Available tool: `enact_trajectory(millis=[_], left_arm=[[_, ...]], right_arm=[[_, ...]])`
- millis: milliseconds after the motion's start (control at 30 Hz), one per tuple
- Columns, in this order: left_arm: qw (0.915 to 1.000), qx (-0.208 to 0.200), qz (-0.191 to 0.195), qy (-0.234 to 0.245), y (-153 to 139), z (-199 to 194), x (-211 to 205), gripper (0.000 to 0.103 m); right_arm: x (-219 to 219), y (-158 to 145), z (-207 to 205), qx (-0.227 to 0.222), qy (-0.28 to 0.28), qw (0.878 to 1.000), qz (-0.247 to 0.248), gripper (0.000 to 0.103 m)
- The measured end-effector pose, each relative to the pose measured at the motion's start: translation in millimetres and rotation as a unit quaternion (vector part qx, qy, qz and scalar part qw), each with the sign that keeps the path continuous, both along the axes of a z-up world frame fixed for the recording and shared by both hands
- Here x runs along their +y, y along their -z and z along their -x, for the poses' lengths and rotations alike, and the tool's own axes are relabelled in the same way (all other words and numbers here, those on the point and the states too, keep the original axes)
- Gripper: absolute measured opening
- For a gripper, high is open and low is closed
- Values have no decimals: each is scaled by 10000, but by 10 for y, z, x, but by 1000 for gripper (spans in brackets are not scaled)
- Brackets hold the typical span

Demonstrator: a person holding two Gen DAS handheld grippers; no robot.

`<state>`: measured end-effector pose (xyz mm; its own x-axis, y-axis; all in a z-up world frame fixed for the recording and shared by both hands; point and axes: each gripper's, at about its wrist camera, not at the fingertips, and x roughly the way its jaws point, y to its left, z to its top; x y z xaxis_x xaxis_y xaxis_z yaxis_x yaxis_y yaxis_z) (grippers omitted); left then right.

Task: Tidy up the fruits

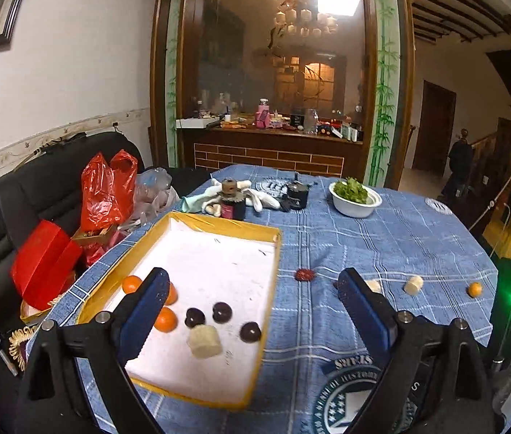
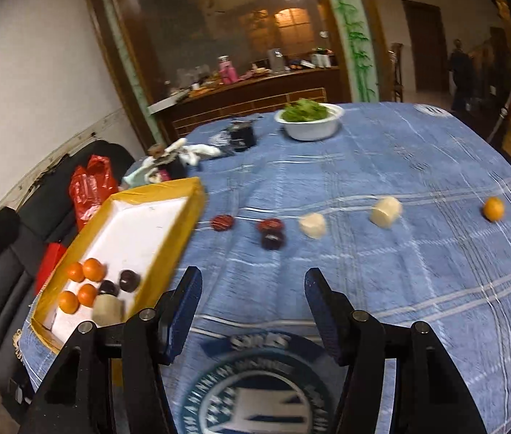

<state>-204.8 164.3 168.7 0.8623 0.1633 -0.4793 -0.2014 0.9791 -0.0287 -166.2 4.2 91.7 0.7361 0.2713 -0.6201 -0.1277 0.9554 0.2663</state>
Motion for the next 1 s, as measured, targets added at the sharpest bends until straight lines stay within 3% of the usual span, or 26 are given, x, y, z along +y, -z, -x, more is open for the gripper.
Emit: enact_trajectory(millis=[400,1000], left_arm=[[9976,566,-394,31,144,-15,-374,94],[9951,903,-103,377,270,-64,-379,94]], right_arm=[[-222,103,125,159,13,9997,-199,66],[-239,190,63,344,94,9991,-241,66]])
